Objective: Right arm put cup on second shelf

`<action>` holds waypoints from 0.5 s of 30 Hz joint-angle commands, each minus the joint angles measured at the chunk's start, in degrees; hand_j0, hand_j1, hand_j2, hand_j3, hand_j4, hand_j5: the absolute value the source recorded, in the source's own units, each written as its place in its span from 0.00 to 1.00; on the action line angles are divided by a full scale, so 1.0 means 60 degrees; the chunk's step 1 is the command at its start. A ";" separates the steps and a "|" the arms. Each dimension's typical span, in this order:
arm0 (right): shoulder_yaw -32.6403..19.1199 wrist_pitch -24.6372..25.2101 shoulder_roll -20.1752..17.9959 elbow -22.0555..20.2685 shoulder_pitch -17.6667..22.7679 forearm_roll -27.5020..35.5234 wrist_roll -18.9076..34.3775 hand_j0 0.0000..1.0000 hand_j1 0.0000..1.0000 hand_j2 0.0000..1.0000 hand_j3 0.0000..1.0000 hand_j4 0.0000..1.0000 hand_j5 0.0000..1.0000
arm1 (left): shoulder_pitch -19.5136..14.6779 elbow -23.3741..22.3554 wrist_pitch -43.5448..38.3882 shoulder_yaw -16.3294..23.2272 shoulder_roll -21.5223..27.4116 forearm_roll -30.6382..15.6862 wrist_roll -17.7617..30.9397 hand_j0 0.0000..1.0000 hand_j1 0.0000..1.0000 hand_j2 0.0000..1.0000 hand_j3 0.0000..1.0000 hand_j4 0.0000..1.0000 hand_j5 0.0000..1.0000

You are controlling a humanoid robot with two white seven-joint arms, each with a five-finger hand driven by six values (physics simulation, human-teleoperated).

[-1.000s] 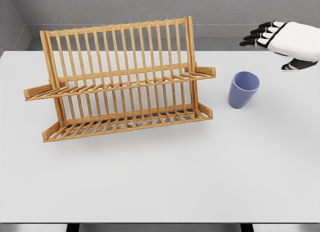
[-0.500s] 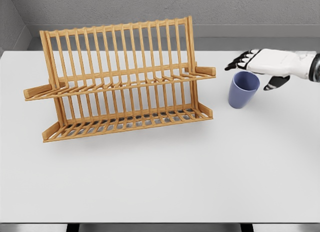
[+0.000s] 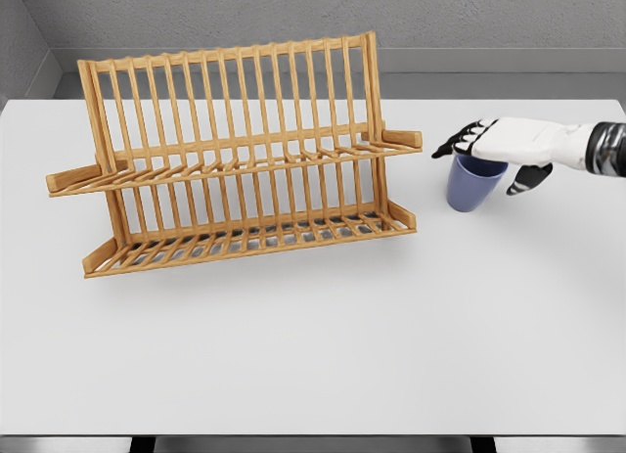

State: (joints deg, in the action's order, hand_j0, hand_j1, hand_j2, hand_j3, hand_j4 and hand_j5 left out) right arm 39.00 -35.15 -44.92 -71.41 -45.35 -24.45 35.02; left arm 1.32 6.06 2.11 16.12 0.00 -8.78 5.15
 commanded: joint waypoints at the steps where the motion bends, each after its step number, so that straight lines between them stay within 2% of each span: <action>1: 0.0033 0.0025 0.0103 0.0213 0.0000 0.0047 -0.0004 1.00 1.00 1.00 1.00 1.00 1.00 | -0.0014 0.0000 0.0000 -0.0005 0.0001 -0.0002 0.0006 1.00 1.00 1.00 1.00 1.00 1.00; 3: 0.0033 0.0321 0.0147 0.0257 -0.0015 0.0032 -0.0004 1.00 1.00 1.00 1.00 1.00 1.00 | -0.0015 0.0000 0.0000 0.0009 0.0001 -0.0002 0.0006 1.00 1.00 1.00 1.00 1.00 1.00; 14: 0.0033 0.0336 0.0396 0.0652 -0.0278 0.0032 -0.0004 1.00 1.00 1.00 1.00 1.00 1.00 | -0.0015 0.0000 0.0000 -0.0005 0.0001 -0.0002 0.0006 1.00 1.00 1.00 1.00 1.00 1.00; 15: 0.0048 0.0336 0.0396 0.0667 -0.0278 0.0032 -0.0004 0.98 0.98 0.98 0.98 0.98 0.98 | -0.0015 0.0000 0.0000 0.0009 0.0001 -0.0002 0.0006 1.00 1.00 1.00 1.00 1.00 1.00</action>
State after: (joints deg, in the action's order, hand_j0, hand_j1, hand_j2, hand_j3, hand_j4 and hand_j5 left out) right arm 39.27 -33.26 -42.67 -67.73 -47.02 -24.52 35.02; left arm 1.23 6.06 2.11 16.12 0.00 -8.78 5.15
